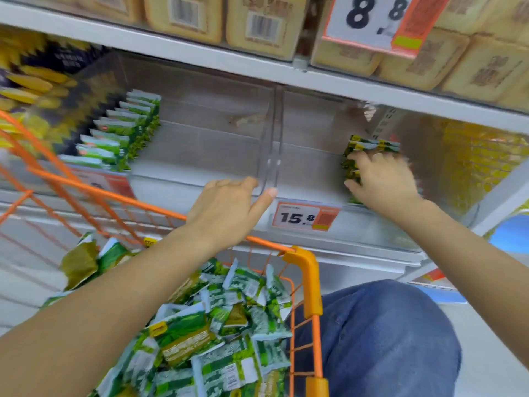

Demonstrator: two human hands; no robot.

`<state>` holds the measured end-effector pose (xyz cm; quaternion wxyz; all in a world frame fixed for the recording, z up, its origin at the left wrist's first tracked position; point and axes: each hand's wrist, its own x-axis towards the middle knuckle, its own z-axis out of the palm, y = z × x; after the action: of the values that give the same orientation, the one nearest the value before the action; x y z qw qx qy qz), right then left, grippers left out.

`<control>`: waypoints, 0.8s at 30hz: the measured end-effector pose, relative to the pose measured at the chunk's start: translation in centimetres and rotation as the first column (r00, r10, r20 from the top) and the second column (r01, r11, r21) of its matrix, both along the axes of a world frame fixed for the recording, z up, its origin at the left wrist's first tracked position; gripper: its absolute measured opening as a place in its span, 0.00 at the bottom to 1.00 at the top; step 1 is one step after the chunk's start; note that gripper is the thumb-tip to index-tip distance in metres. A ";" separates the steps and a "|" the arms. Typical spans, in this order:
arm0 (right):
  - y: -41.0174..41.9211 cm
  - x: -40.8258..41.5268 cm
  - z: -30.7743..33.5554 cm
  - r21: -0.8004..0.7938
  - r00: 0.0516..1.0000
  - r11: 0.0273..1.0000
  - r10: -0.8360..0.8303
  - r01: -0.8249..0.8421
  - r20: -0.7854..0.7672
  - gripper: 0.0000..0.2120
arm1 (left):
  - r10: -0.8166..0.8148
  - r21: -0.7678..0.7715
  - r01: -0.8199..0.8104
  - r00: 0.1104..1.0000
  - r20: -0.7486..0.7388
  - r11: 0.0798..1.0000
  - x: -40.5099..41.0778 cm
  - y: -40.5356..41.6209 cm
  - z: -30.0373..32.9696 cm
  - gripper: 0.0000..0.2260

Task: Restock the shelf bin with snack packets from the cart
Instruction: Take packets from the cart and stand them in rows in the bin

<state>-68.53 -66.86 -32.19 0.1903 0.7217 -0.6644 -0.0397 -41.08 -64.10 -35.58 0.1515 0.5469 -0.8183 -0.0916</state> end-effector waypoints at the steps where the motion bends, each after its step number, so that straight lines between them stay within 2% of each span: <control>1: 1.0 1.7 0.3 -0.054 0.992 0.995 0.091 -0.087 0.087 0.23 | -0.017 0.029 0.020 0.994 -0.106 0.999 0.3 0.3 0.5 0.27; 3: 3.5 5.4 0.6 -0.151 0.937 0.955 0.282 -0.255 0.205 0.18 | -0.044 0.032 0.056 0.952 -0.303 0.998 1.7 1.7 1.5 0.25; 5: 6.4 8.6 0.7 -0.211 0.857 0.901 0.427 -0.378 0.289 0.14 | -0.068 -0.019 0.066 0.931 -0.360 0.998 3.9 3.9 2.8 0.21; 7: 9.1 11.4 0.7 -0.236 0.756 0.840 0.543 -0.489 0.367 0.14 | -0.053 0.038 0.071 0.931 -0.362 0.997 6.6 6.1 4.0 0.16; 9: 11.2 13.9 0.2 -0.235 0.649 0.755 0.650 -0.612 0.396 0.12 | -0.019 0.202 0.081 0.956 -0.292 0.976 9.4 7.7 4.7 0.14; 11: 12.6 16.0 -0.1 -0.154 0.590 0.706 0.675 -0.692 0.442 0.13 | -0.084 0.374 0.096 0.995 -0.047 0.923 11.6 8.8 4.3 0.14; 13: 13.4 18.3 -0.6 0.082 0.644 0.702 0.592 -0.707 0.485 0.20 | -0.205 0.538 0.091 0.967 0.155 0.838 12.8 9.7 3.1 0.15; 14: 13.6 19.4 -1.1 0.226 0.697 0.690 0.542 -0.688 0.469 0.24 | -0.242 0.598 0.091 0.954 0.178 0.797 13.0 10.1 2.6 0.16; 16: 13.8 20.9 -2.7 0.407 0.749 0.632 0.512 -0.660 0.420 0.26 | -0.245 0.638 0.091 0.957 0.158 0.765 13.1 10.6 1.7 0.16; 17: 13.9 21.5 -3.4 0.466 0.764 0.606 0.491 -0.645 0.419 0.23 | -0.216 0.621 0.085 0.967 0.137 0.779 13.2 10.6 1.4 0.15; 19: 13.8 22.0 -4.0 0.488 0.765 0.599 0.395 -0.634 0.508 0.15 | -0.106 0.548 0.052 0.992 0.068 0.835 13.4 10.3 1.2 0.14; 21: 13.1 21.5 -3.7 0.459 0.716 0.649 0.195 -0.607 0.670 0.05 | 0.069 0.532 0.001 0.991 -0.111 0.846 13.8 10.0 1.3 0.14; 22: 12.6 21.0 -3.3 0.421 0.649 0.688 0.096 -0.591 0.755 0.03 | 0.165 0.582 0.007 0.956 -0.243 0.813 13.8 10.0 1.5 0.14; 24: 11.7 19.8 -2.5 0.322 0.462 0.769 -0.040 -0.552 0.886 0.10 | 0.311 0.703 0.112 0.841 -0.444 0.702 13.7 10.1 2.4 0.16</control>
<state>-48.73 -55.21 -34.70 -0.3854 0.7607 -0.4986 0.1558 -27.39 -53.96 -33.14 0.1561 0.5600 -0.6124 -0.5358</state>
